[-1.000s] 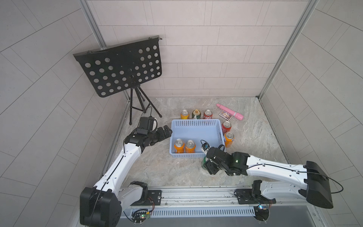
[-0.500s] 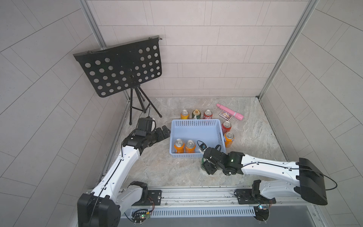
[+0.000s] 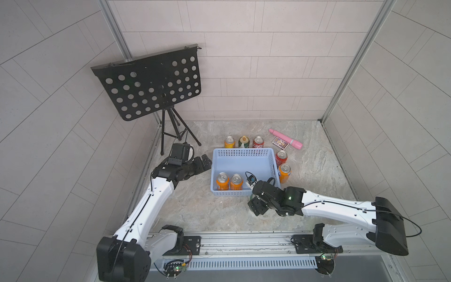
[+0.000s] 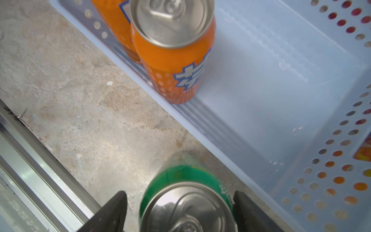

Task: Take out the drinks from the basket
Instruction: Place the drink at the center of the board, then pick up the drink from the basket.

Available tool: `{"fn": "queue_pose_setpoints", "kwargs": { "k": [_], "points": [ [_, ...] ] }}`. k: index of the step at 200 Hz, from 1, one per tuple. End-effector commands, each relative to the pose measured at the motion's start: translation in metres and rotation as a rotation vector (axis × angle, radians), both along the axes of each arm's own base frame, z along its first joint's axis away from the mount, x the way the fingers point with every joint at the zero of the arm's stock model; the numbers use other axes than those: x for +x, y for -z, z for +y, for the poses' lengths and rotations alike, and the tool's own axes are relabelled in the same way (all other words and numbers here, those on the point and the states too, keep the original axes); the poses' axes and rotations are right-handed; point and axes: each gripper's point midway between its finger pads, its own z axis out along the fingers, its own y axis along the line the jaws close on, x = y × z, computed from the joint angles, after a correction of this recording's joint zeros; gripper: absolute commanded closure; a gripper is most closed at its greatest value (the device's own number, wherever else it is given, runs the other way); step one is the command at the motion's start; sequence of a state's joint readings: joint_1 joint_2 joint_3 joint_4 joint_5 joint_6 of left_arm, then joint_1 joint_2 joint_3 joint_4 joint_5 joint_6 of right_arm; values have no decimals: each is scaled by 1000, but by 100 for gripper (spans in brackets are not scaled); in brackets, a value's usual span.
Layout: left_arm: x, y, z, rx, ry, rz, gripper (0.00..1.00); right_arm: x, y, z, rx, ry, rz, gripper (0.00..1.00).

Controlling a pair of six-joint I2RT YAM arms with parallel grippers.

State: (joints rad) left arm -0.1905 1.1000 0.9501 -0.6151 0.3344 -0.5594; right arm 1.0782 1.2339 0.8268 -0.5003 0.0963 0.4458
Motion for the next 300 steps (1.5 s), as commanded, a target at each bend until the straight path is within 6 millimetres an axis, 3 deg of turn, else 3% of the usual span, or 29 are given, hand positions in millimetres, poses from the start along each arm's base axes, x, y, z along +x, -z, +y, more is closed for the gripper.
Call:
{"fn": "queue_pose_setpoints", "kwargs": {
  "k": [1,49,81,102,155,208,272,300],
  "points": [
    [2,-15,6,59,14,-39,0,7,-27,-2,38,21,-66,13],
    [18,-31,14,112,-6,-124,0,18,-84,1,114,8,-150,11],
    [30,-33,11,107,2,-142,0,38,-97,-1,113,33,-158,10],
    [38,-31,9,114,8,-128,0,53,-93,1,119,44,-112,10],
    [37,-26,18,100,-21,-108,0,81,-81,15,108,55,-65,10],
    [37,-25,20,66,-39,-120,0,88,-67,43,162,9,9,11],
    [40,-20,22,21,-46,-89,0,93,-49,48,131,10,38,11],
    [42,-19,20,-3,-34,-82,0,96,-50,48,121,12,27,11]
  ]
}}
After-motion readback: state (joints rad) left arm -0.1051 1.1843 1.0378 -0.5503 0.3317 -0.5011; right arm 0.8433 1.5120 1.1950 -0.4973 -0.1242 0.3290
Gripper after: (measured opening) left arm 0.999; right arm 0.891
